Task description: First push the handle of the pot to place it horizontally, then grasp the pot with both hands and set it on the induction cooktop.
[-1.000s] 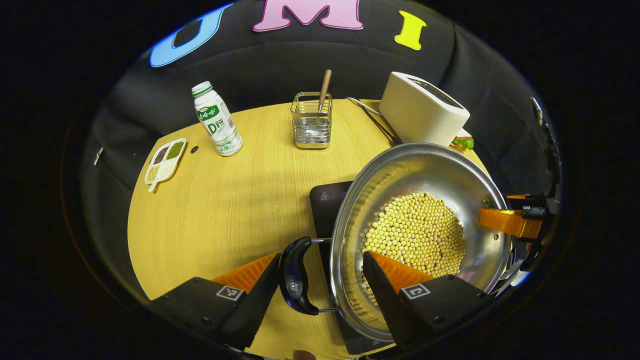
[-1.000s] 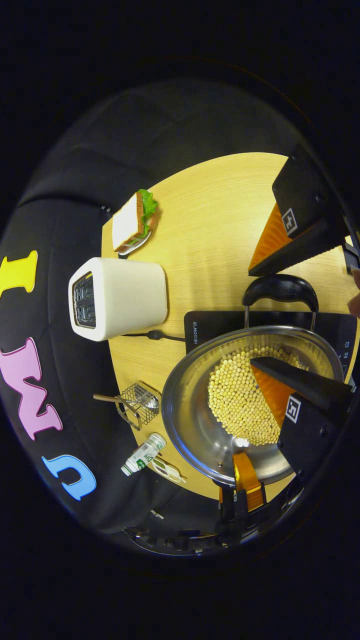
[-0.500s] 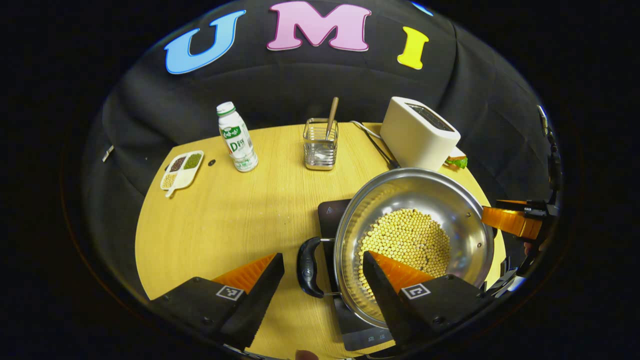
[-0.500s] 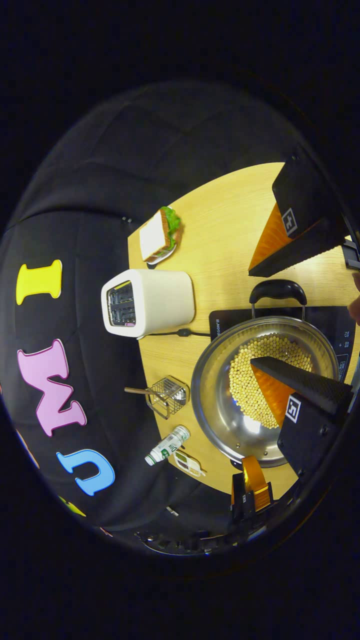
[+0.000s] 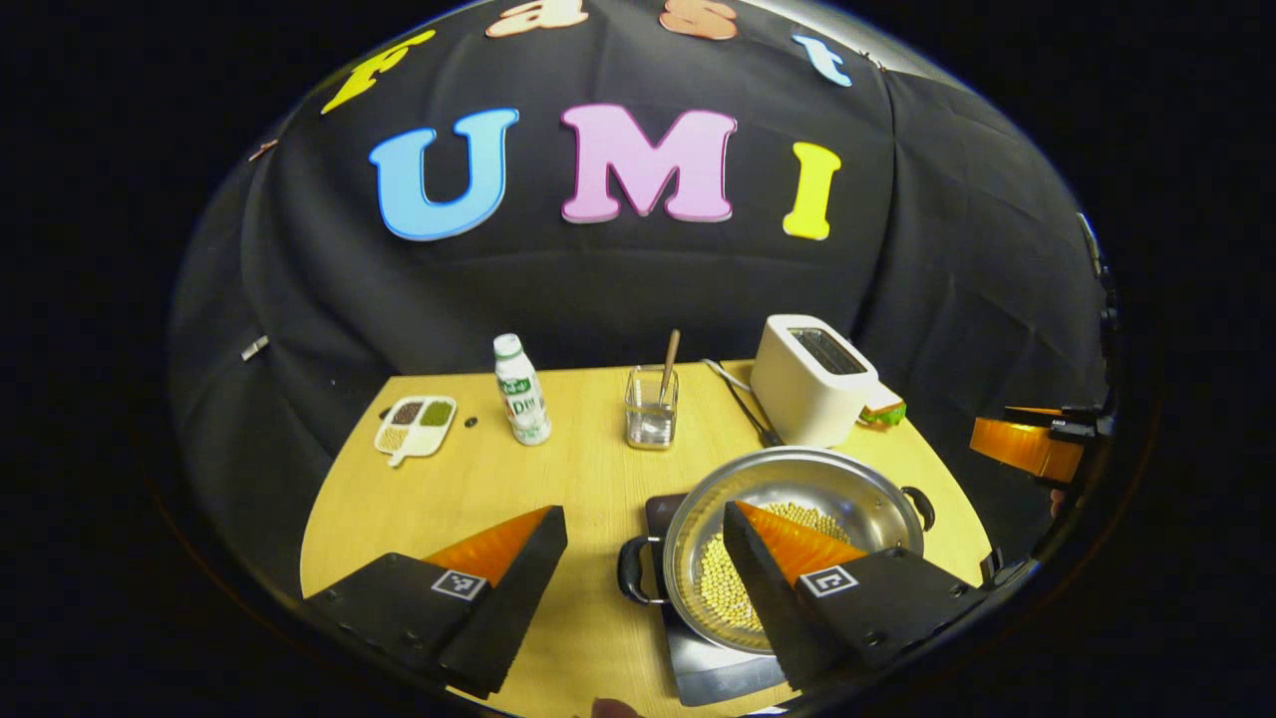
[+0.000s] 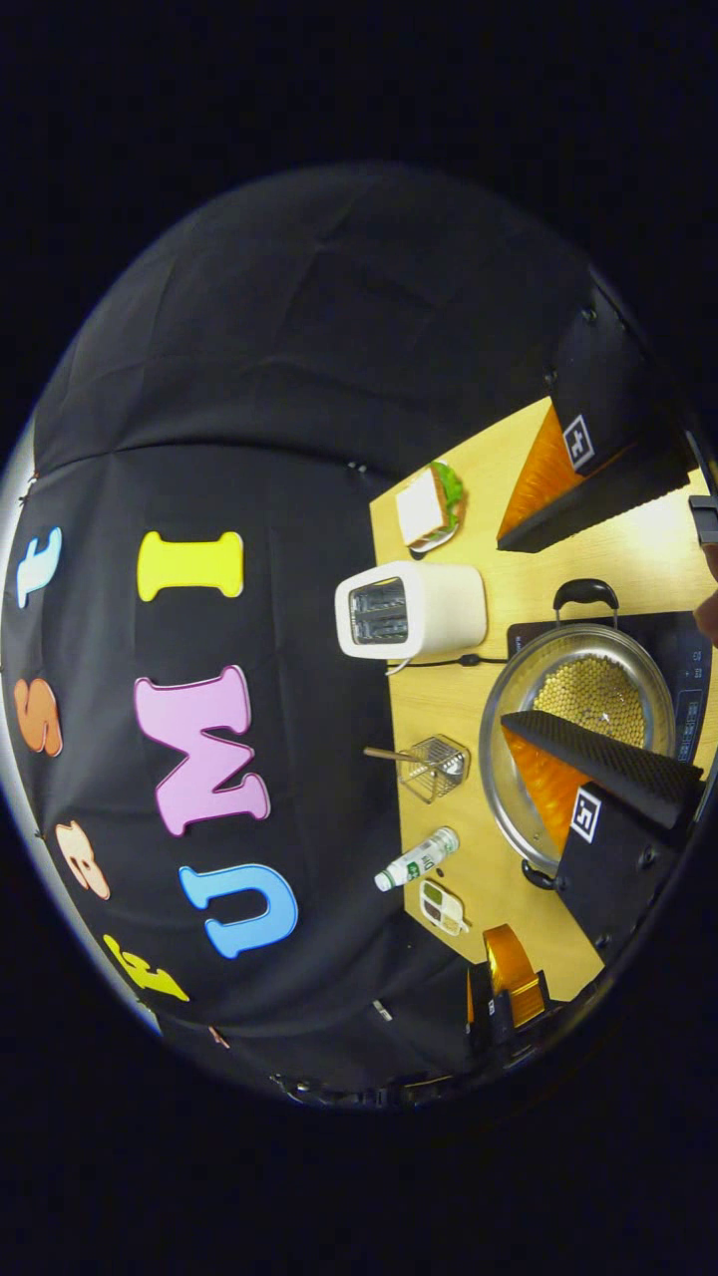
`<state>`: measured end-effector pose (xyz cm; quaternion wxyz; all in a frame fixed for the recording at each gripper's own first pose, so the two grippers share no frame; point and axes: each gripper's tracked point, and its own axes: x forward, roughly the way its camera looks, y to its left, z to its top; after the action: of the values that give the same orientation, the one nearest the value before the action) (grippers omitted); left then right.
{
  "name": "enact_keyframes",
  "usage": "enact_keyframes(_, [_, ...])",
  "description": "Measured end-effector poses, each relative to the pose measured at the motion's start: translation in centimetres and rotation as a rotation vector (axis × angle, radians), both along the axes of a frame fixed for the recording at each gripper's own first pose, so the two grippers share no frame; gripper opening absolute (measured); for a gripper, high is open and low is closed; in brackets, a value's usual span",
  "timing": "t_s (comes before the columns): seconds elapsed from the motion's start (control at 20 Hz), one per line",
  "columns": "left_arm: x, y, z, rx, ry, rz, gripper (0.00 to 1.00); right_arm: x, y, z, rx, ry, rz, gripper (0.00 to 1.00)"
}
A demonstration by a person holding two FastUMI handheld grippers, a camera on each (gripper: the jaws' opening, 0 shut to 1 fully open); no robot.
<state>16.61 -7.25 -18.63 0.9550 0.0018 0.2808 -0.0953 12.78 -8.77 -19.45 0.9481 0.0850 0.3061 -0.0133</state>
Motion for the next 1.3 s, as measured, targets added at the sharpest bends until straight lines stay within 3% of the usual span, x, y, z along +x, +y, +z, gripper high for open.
enact_keyframes(0.15, [-0.9, 0.2, 2.7, -0.04, -0.087, 0.015, 0.98, -0.3, 0.4, 4.0, -0.009, -0.104, -0.002, 0.99])
enact_keyframes(0.5, [-3.6, 3.6, 10.9, -0.022, -0.317, 0.062, 0.98, -1.8, 1.3, 12.4, -0.049, -0.332, -0.034, 0.98])
enact_keyframes(0.85, [-7.4, 6.3, 17.0, -0.047, -0.45, 0.107, 0.98, -4.5, 2.4, 20.2, -0.098, -0.562, -0.097, 0.98])
enact_keyframes(1.05, [-8.6, 7.7, 18.7, -0.024, -0.491, 0.114, 0.98, -6.7, 4.1, 21.6, -0.147, -0.603, -0.084, 0.98])
enact_keyframes(1.3, [-10.0, 8.0, 19.1, -0.025, -0.508, 0.113, 0.98, -7.8, 4.7, 22.3, -0.111, -0.609, -0.093, 0.99])
